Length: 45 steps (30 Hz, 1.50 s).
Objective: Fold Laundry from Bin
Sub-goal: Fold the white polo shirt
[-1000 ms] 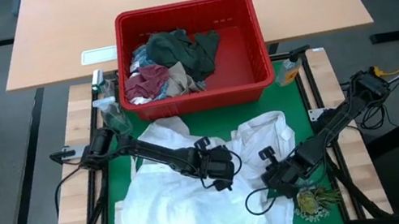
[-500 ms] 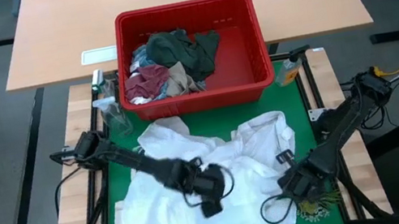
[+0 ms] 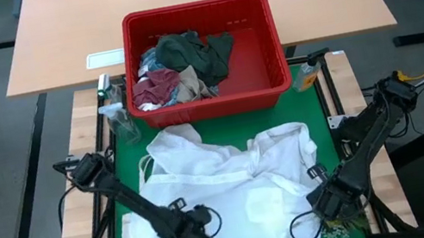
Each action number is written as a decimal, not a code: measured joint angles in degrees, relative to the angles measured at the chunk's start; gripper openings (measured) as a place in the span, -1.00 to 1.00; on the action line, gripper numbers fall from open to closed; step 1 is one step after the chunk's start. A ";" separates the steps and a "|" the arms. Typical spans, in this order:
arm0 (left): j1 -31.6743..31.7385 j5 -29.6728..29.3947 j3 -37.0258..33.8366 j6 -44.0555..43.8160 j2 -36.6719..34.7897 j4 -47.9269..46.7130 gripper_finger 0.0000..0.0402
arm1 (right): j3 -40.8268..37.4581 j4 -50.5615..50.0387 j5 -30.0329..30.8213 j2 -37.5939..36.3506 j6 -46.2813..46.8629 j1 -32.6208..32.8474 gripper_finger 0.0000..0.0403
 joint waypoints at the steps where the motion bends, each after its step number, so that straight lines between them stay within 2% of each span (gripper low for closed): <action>1: -0.54 0.64 -1.08 -1.13 0.00 0.22 -0.52 | 0.00 -0.54 -1.11 0.00 0.02 0.01 -1.00; 9: -3.33 4.79 -4.65 -6.72 0.02 1.02 -0.52 | 0.00 -3.11 -10.19 0.00 1.73 -0.01 -1.00; 17: -3.89 5.00 -3.83 -6.37 0.02 2.64 -0.52 | 0.00 -3.26 -7.75 0.00 3.24 -0.03 -1.00; 24: -4.13 4.68 -1.03 -3.66 -0.08 2.43 -0.52 | 0.00 -3.26 -8.37 0.01 4.47 -0.03 -0.98; 27: -4.33 4.74 -0.07 -2.86 -0.11 2.35 -0.52 | 0.00 -3.33 -8.37 0.02 4.47 -0.03 -0.87; 31: -4.33 3.57 0.88 -2.71 -0.11 2.19 -0.52 | 0.00 -4.01 -7.68 0.02 6.35 -0.03 -0.63; 36: -3.85 2.62 2.87 -2.11 -0.11 2.21 -0.52 | 0.00 -11.79 -7.18 0.03 10.14 -0.05 -0.39; 41: -3.41 2.58 4.61 0.30 -0.13 2.21 -0.52 | -0.02 -23.05 -11.55 0.04 10.50 -0.05 -0.34; 45: -3.15 2.42 4.97 0.89 -0.13 2.24 -0.52 | -0.02 -26.74 -16.07 0.04 10.52 -0.05 -0.34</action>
